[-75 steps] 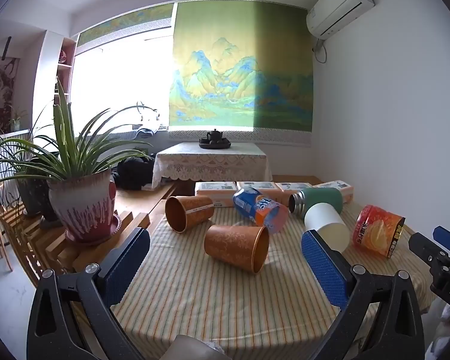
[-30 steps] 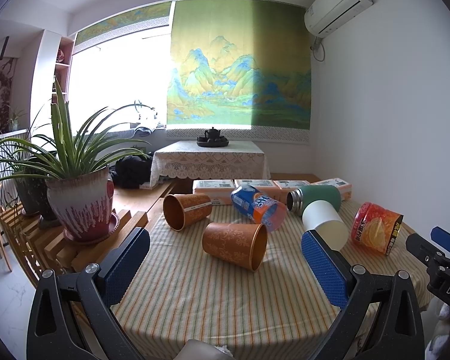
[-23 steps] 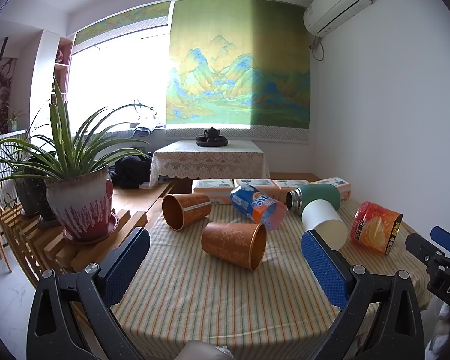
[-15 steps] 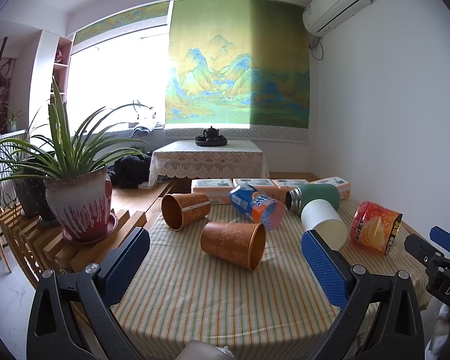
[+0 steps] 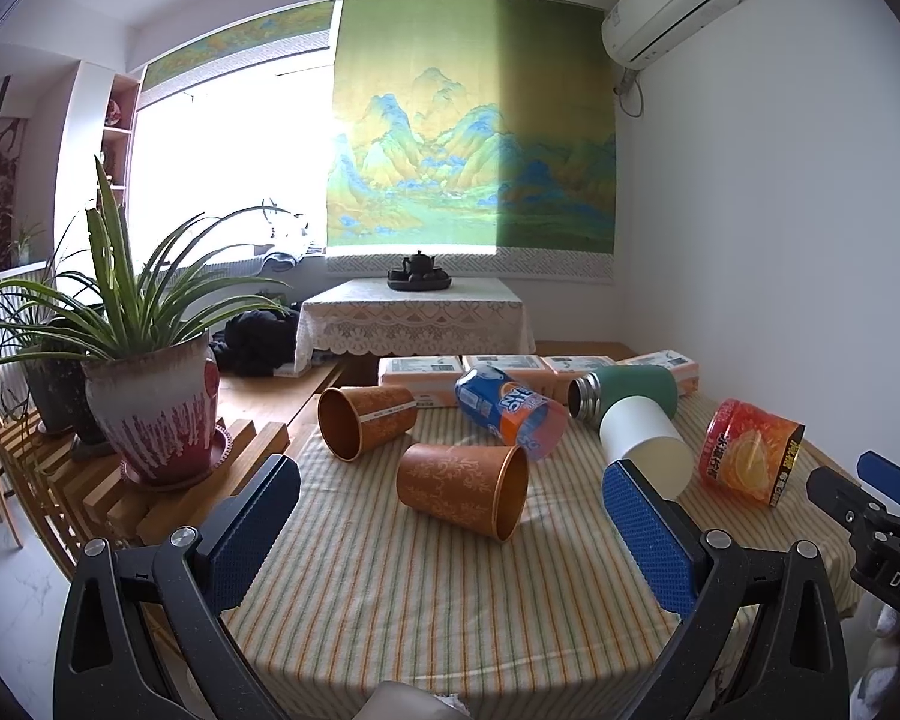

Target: Flip cup upside down

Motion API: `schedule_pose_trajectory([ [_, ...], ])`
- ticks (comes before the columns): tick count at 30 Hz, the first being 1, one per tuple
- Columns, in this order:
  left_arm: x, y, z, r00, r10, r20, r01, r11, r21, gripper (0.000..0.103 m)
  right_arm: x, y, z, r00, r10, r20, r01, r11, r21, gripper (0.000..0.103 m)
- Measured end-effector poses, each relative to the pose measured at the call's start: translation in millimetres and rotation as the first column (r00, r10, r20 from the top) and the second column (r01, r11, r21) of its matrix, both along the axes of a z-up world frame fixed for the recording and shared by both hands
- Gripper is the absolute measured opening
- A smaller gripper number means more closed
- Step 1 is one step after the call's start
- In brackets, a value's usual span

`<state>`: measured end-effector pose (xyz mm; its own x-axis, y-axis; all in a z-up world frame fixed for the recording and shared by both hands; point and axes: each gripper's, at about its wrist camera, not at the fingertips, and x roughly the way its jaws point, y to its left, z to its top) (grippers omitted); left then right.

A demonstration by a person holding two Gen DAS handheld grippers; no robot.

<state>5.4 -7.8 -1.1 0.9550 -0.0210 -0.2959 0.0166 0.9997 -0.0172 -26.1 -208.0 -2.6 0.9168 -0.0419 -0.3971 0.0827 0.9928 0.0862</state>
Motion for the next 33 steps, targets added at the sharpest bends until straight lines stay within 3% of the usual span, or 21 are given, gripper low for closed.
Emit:
schedule_pose_trajectory([
  [22, 24.7, -23.1, -2.6, 0.997, -0.062, -0.048, 0.064, 0.997, 0.047, 0.102, 10.1, -16.5, -4.0, 1.0, -0.012, -0.009, 0.013, 1.0, 0.025, 0.073],
  [27, 42.3, -38.2, 4.7, 0.991, -0.109, -0.074, 0.117, 0.987, 0.109, 0.102, 12.1, -27.2, -3.8, 1.0, -0.025, -0.008, 0.026, 0.999, 0.038, 0.073],
  [33, 71.6, -60.9, 21.1, 0.977, -0.181, -0.109, 0.202, 0.953, 0.227, 0.102, 15.8, -46.4, -6.2, 0.999, -0.047, -0.01, 0.047, 0.997, 0.065, 0.073],
])
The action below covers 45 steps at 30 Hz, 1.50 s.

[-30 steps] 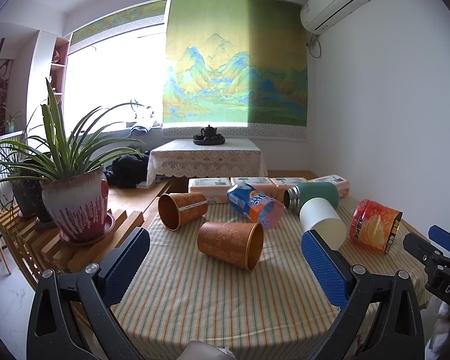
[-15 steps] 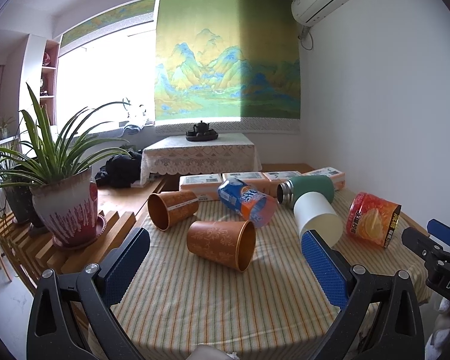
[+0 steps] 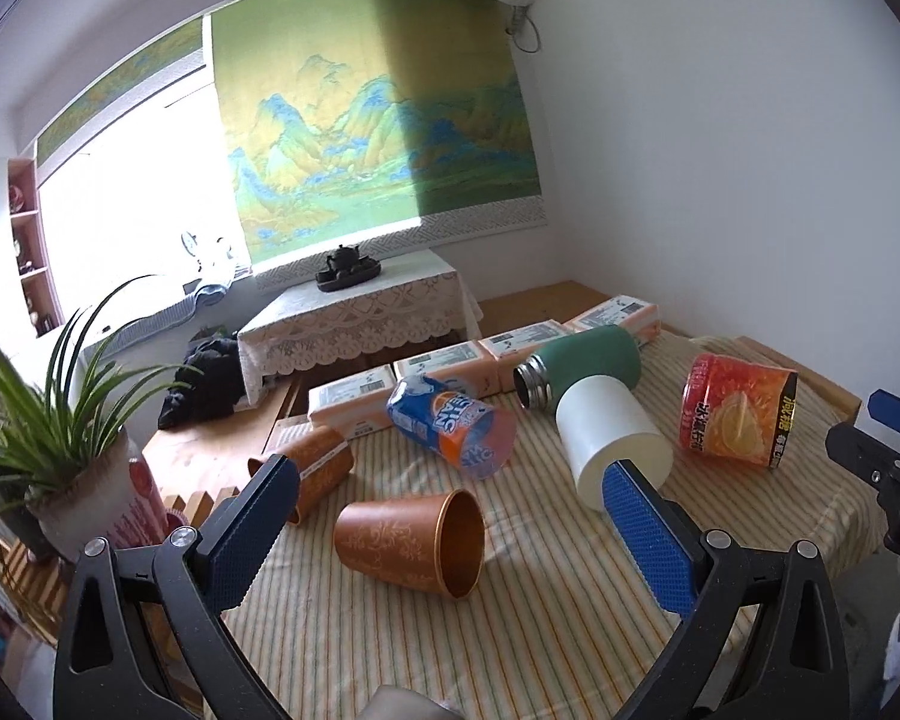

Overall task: Flip cup upside down
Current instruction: 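Move the left tool to the green thermos and close on its body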

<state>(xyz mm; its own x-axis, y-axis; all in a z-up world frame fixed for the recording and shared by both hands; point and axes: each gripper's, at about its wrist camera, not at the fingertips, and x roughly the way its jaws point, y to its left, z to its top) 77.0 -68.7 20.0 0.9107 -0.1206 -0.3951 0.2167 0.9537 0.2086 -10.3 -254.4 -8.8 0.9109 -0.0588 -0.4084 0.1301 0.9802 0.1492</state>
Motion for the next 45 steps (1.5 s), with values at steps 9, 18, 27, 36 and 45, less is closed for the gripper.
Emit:
schedule_pose_trajectory([
  [9, 66.5, -33.1, 19.2, 0.966, -0.163, -0.203, 0.184, 0.979, 0.086, 0.103, 5.1, -29.8, -3.6, 0.999, -0.04, -0.006, 0.04, 0.998, 0.038, 0.074],
  [18, 130.8, -93.5, 30.8, 0.876, -0.306, -0.372, 0.403, 0.889, 0.217, 0.103, 10.9, -57.2, -11.4, 0.997, -0.077, -0.026, 0.079, 0.994, 0.077, 0.074],
  [27, 201.9, -155.6, 19.3, 0.776, -0.339, -0.532, 0.538, 0.797, 0.276, 0.102, 20.5, -81.3, -20.7, 0.991, -0.122, -0.052, 0.126, 0.988, 0.086, 0.074],
  [36, 259.9, -197.4, -19.4, 0.688, -0.3, -0.662, 0.616, 0.723, 0.313, 0.102, 38.3, -100.1, -31.0, 0.986, -0.146, -0.082, 0.154, 0.983, 0.103, 0.074],
  [45, 293.4, -216.9, -46.9, 0.614, -0.291, -0.733, 0.663, 0.695, 0.279, 0.098, 51.8, -116.7, -42.5, 0.979, -0.171, -0.114, 0.185, 0.974, 0.129, 0.074],
])
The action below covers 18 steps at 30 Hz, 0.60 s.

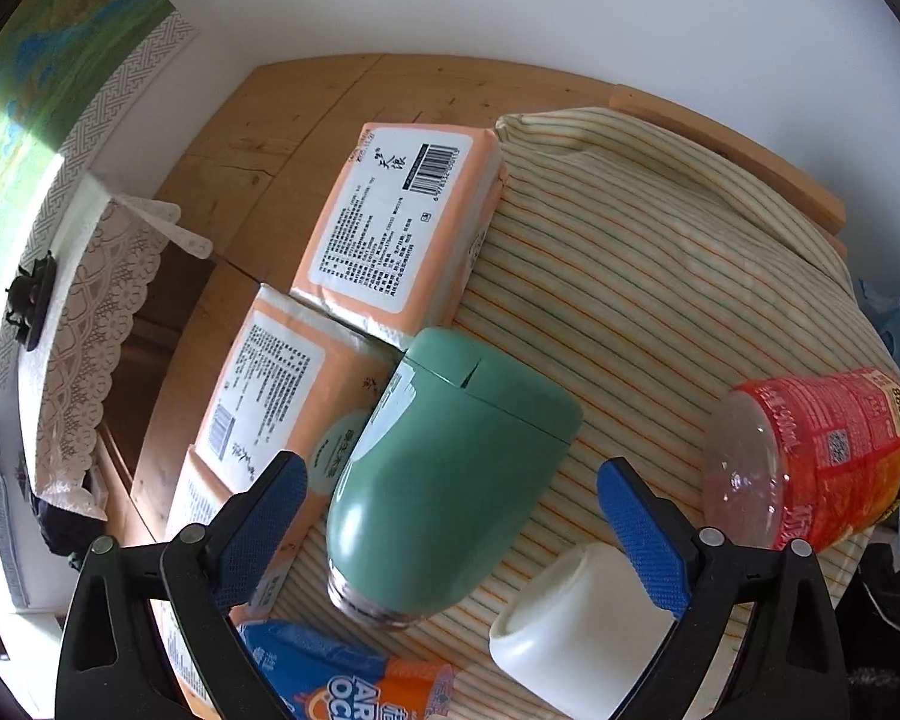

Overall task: Flip cup upside down
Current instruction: 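Move the left tool to the green thermos and close on its body, then lift the green thermos off the table with the left tool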

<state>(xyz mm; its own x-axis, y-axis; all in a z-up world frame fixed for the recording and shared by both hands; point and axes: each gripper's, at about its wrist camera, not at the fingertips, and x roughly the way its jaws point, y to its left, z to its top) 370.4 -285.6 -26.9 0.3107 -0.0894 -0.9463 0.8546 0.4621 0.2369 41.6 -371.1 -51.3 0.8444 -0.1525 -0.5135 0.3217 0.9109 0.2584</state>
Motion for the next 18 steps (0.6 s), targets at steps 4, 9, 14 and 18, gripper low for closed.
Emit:
schedule_pose_trajectory([
  [4, 8.9, -4.7, -15.7, 0.999, -0.018, -0.043, 0.019, 0.999, 0.03, 0.098, 3.6, -5.0, -3.5, 1.0, -0.01, -0.003, 0.01, 1.0, 0.008, 0.074],
  [9, 16.4, -8.8, -35.8, 0.997, -0.025, -0.074, 0.03, 0.997, 0.068, 0.096, 8.8, -10.0, -7.1, 1.0, -0.017, -0.005, 0.017, 1.0, 0.024, 0.074],
  [14, 19.0, -10.9, -50.9, 0.998, -0.048, -0.05, 0.052, 0.995, 0.089, 0.094, 12.9, -13.6, -11.0, 1.0, -0.017, -0.017, 0.017, 0.999, 0.047, 0.074],
  [18, 20.2, -8.4, -52.6, 0.998, -0.055, -0.038, 0.058, 0.996, 0.073, 0.092, 14.6, -14.7, -12.2, 1.0, -0.017, -0.018, 0.018, 0.998, 0.059, 0.074],
])
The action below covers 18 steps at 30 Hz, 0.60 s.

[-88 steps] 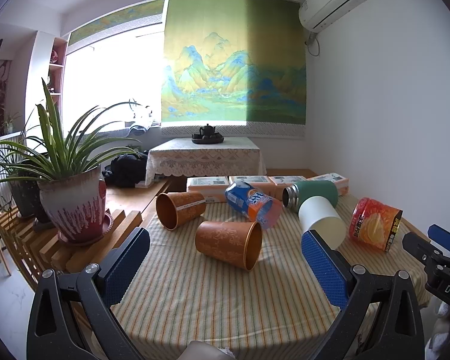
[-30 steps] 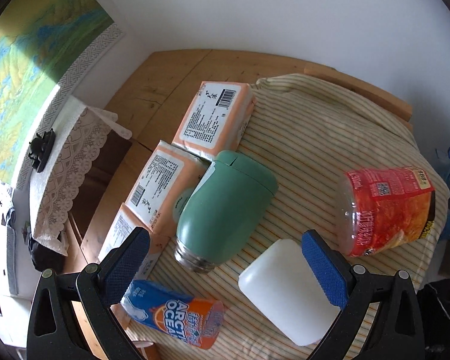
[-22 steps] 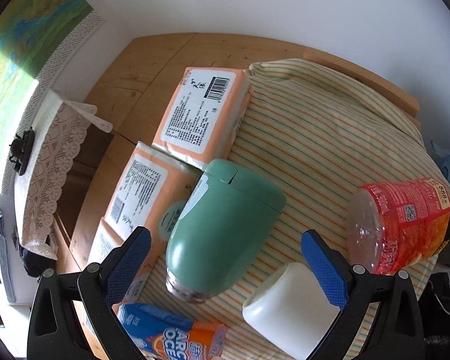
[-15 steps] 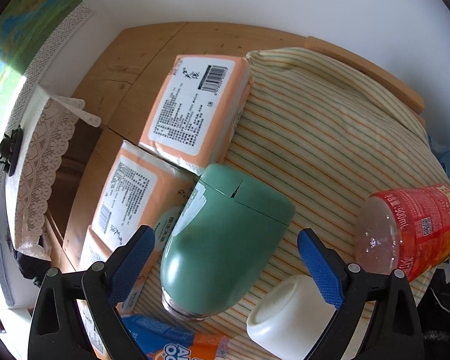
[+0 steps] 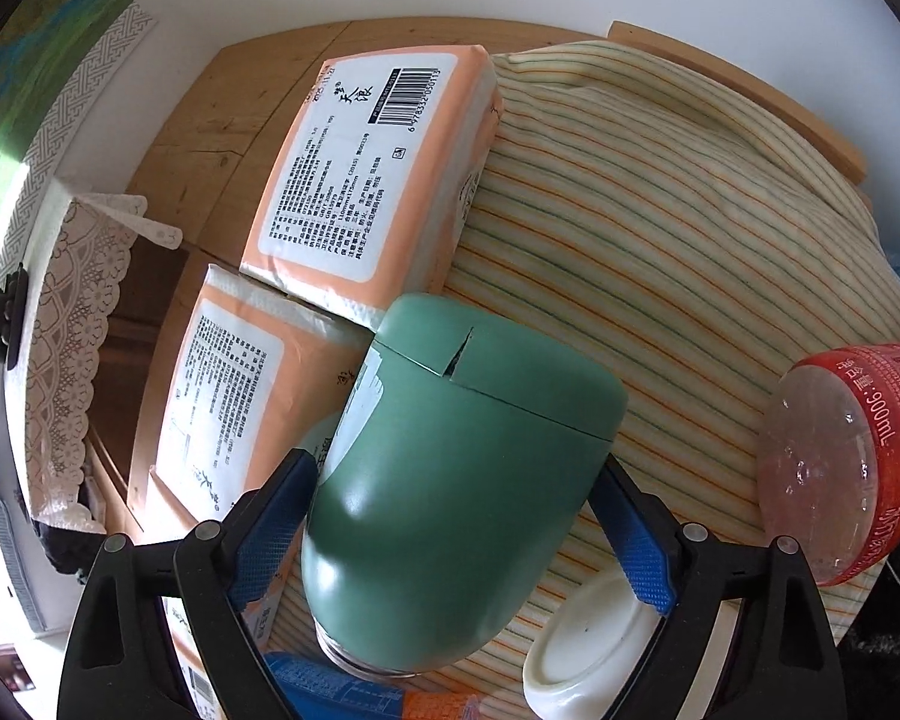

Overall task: Flip cup upside down
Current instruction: 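Lift the green thermos off the table with the left tool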

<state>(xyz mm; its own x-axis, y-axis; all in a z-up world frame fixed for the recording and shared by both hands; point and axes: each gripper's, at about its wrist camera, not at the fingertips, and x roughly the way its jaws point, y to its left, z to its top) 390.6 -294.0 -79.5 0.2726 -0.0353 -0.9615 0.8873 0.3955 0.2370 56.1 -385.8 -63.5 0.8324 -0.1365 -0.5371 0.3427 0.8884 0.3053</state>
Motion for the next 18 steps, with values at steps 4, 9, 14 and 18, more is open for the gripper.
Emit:
schedule_pose_trajectory([
  [4, -11.0, 2.0, -1.8, 0.998, -0.038, 0.049, 0.037, 0.999, 0.018, 0.091, 1.9, 2.8, 0.9, 1.0, 0.007, -0.001, -0.007, 1.0, -0.003, 0.074],
  [9, -20.5, 3.3, 1.2, 0.996, -0.046, 0.071, 0.044, 0.999, 0.019, 0.09, 3.8, 7.2, 2.1, 1.0, 0.012, 0.0, -0.012, 1.0, -0.012, 0.074],
  [14, -25.1, 0.6, 14.5, 0.993, -0.061, 0.102, 0.06, 0.998, 0.011, 0.089, 4.4, 8.5, 1.9, 1.0, 0.012, 0.0, -0.012, 1.0, -0.013, 0.074],
  [18, -28.7, 0.0, 36.0, 0.991, -0.059, 0.119, 0.06, 0.998, -0.008, 0.089, 4.3, 10.0, 4.4, 1.0, 0.012, 0.005, -0.012, 1.0, -0.017, 0.075],
])
